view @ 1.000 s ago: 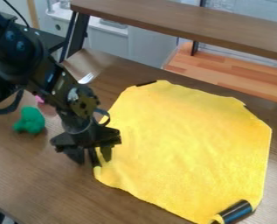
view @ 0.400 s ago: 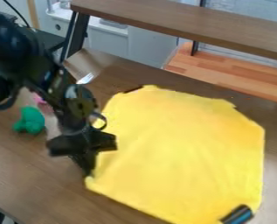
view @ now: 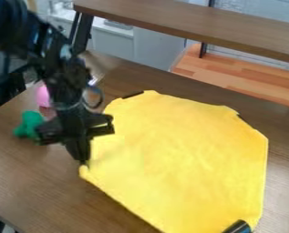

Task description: Fold the cloth from the bottom to the top

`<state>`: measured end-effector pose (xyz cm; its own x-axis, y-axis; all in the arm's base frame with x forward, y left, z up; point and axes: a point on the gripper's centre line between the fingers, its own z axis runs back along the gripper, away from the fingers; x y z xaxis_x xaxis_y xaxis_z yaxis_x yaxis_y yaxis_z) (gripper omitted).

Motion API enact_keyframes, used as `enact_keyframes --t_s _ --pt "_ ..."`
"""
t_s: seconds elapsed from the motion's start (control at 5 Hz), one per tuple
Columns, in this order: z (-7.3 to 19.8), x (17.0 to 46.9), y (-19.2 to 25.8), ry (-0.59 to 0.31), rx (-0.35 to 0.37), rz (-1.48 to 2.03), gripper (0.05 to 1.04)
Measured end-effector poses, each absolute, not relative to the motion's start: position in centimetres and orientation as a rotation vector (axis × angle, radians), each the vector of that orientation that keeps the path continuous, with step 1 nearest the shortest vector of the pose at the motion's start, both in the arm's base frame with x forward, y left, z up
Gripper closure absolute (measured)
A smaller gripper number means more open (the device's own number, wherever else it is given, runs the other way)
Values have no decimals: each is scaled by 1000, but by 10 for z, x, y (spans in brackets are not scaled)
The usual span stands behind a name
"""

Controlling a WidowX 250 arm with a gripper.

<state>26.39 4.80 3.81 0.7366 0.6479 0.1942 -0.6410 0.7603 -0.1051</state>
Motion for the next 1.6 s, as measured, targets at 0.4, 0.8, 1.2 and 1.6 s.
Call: enact_keyframes --t_s 0.4,0.8,1.2,1.6 --pt "37 318 5 -274 -60 695 1032" --pt "52 378 -39 -307 -90 710 1032" --pt "44 421 -81 -304 -85 690 1032" --pt "43 455 -116 -298 -93 694 1032"
